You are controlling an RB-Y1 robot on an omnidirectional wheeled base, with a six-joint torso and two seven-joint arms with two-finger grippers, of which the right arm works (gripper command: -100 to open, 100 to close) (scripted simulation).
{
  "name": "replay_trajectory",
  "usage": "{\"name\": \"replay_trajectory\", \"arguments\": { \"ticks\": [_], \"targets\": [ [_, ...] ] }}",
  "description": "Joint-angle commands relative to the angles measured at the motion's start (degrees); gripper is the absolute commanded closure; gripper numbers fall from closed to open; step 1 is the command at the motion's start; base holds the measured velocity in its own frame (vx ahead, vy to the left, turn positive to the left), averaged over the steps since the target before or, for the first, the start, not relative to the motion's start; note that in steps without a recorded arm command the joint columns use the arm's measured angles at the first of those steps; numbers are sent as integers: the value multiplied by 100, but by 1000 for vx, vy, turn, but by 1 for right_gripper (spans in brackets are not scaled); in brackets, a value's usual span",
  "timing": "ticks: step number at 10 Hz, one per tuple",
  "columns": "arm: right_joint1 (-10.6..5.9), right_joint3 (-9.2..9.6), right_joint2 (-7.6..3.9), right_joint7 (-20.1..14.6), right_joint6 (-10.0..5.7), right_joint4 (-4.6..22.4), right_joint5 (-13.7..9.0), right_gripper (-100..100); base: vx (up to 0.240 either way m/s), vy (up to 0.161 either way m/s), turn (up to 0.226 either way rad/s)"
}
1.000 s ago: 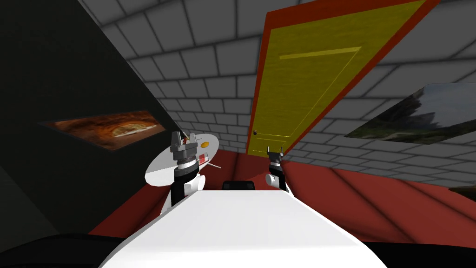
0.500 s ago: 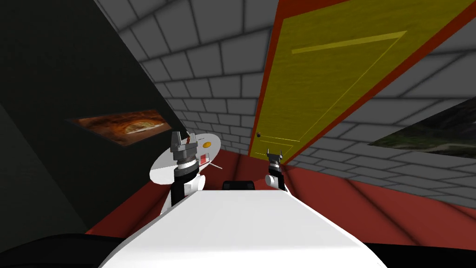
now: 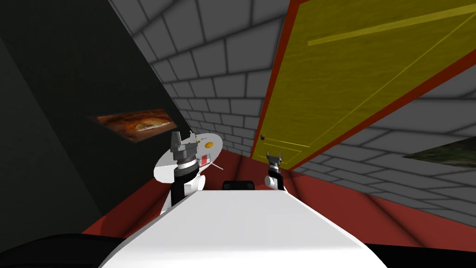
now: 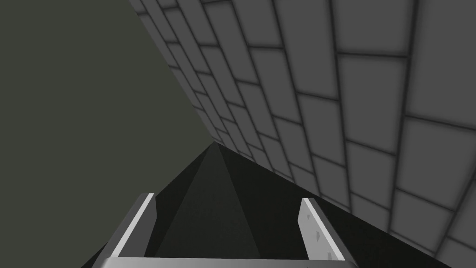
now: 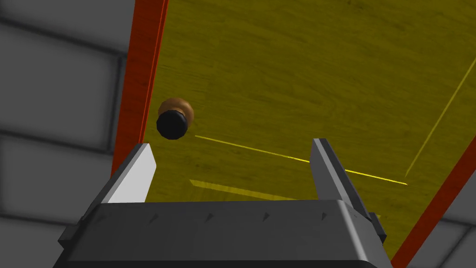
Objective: Pull the door open
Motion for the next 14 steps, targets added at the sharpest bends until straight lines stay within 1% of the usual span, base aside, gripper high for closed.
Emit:
{"name": "replay_trajectory", "arguments": {
  "ticks": [1, 4, 5, 6, 7, 8, 9, 10, 11, 12, 14],
  "targets": [
    [-81, 6, -8, -190, -65, 270, -115, -100, 98, -30, 144],
    [-170, 14, -15, -476, -120, 630, -311, -100, 90, -55, 127],
    [-229, 19, -19, -661, -156, 865, -439, -100, 102, -41, 198],
    [-256, 21, -21, -749, -173, 976, -500, -100, 126, -59, 157],
    [-306, 26, -23, -908, -204, 1177, -610, -100, 147, -61, 175],
    [-306, 26, -23, -908, -204, 1177, -610, -100, 103, -45, 72],
    [-331, 28, -24, -988, -219, 1278, -665, -100, 65, -29, 63],
    [-379, 32, -25, -1140, -249, 1470, -769, -100, 94, -37, 164],
    [-399, 34, -26, -1203, -261, 1551, -813, -100, 113, -49, 131],
    [-439, 37, -26, -1330, -285, 1711, -901, -100, 105, -67, 172],
    [-489, 42, -27, -1490, -316, 1913, -1011, -100, 87, -67, 93]
  ]
}}
